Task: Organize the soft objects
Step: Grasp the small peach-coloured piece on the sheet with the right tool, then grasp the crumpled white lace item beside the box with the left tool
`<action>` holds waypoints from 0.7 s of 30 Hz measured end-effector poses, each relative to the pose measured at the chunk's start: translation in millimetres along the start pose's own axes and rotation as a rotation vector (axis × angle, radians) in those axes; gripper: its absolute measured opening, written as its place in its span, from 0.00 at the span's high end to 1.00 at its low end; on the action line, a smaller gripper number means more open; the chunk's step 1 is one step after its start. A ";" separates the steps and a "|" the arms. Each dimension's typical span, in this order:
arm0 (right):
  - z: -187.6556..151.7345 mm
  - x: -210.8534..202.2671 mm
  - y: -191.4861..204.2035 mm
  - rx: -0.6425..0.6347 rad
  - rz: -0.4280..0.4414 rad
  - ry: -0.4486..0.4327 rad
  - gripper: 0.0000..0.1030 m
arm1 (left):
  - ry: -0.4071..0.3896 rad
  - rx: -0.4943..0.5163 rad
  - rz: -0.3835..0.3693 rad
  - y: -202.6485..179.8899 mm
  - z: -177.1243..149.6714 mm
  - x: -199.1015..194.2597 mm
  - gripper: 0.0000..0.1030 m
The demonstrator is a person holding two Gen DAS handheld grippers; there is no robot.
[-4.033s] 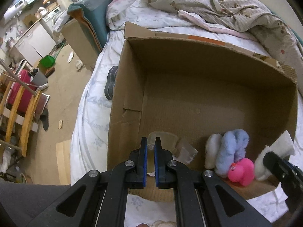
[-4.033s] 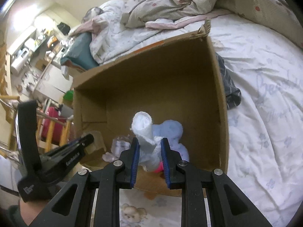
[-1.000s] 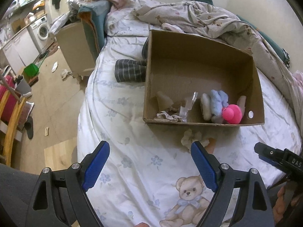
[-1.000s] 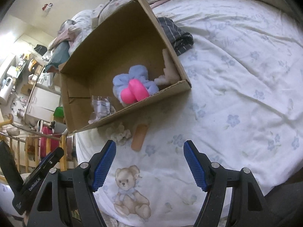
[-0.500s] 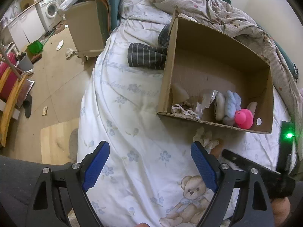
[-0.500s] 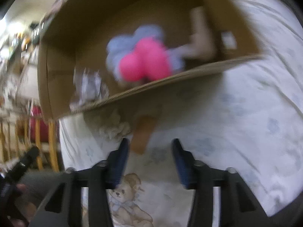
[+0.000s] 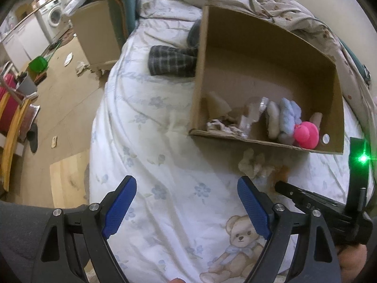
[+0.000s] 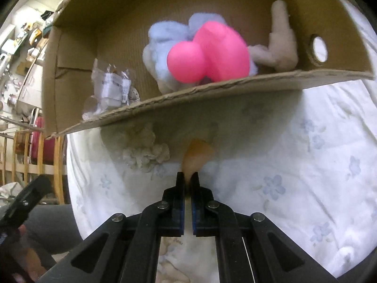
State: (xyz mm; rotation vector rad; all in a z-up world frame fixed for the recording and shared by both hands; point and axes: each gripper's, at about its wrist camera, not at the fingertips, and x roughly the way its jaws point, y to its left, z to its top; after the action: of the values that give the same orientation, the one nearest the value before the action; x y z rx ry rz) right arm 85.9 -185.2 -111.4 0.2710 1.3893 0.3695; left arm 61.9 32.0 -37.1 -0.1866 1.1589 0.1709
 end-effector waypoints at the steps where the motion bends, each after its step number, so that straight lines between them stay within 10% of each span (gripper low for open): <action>1: -1.1 -3.7 -1.6 0.000 0.005 -0.004 0.94 | -0.004 0.013 -0.001 -3.9 -0.3 0.8 0.17; 13: -19.8 -40.9 -11.8 -0.032 0.006 -0.055 0.94 | -0.015 0.164 -0.078 -64.7 -1.0 30.0 0.19; 21: -28.7 -51.8 -31.0 0.017 -0.004 -0.056 0.94 | 0.031 0.195 -0.115 -93.4 1.9 76.5 0.40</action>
State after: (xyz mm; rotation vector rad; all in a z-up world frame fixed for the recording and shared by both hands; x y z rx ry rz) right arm 53.4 -235.5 -81.7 0.2908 1.3380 0.3444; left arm 114.9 -55.4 -101.3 -0.0836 1.1844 -0.0465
